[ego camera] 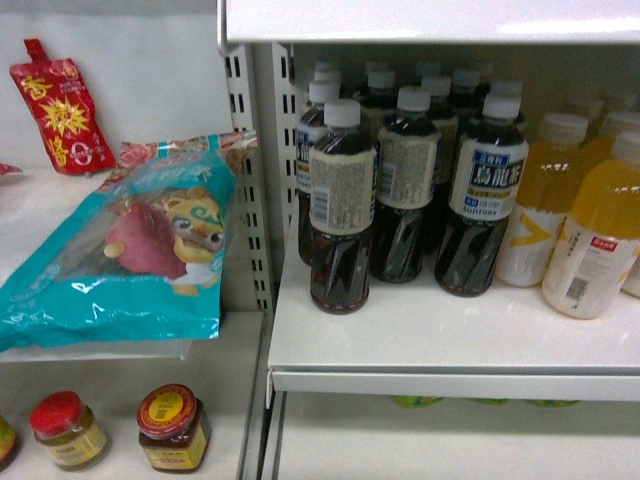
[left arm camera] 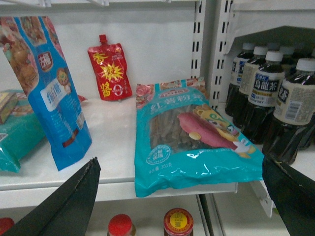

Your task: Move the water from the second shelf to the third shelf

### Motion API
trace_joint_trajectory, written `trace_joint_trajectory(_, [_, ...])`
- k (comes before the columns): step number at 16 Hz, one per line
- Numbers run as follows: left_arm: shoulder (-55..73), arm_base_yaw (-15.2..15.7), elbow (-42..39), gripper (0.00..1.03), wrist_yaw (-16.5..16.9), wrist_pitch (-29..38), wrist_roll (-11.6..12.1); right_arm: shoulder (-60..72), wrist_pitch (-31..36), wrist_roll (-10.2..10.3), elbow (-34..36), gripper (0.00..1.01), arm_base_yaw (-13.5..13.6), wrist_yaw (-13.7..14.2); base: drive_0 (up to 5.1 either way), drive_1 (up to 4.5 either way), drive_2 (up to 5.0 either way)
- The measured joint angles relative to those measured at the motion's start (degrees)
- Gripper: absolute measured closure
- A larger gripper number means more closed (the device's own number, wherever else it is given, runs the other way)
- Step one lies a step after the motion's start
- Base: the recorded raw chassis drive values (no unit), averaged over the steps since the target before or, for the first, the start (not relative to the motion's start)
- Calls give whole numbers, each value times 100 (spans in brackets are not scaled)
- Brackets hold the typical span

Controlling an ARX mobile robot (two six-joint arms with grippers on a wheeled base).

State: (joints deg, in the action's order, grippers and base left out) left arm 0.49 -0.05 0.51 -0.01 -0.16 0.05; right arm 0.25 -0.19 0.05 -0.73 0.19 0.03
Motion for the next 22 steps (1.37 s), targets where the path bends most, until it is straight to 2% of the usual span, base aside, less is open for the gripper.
trace_joint_trajectory(22, [0,0,0,5,0,-15,-2,0,-11,-11,0,3,0,-2,0,0,0])
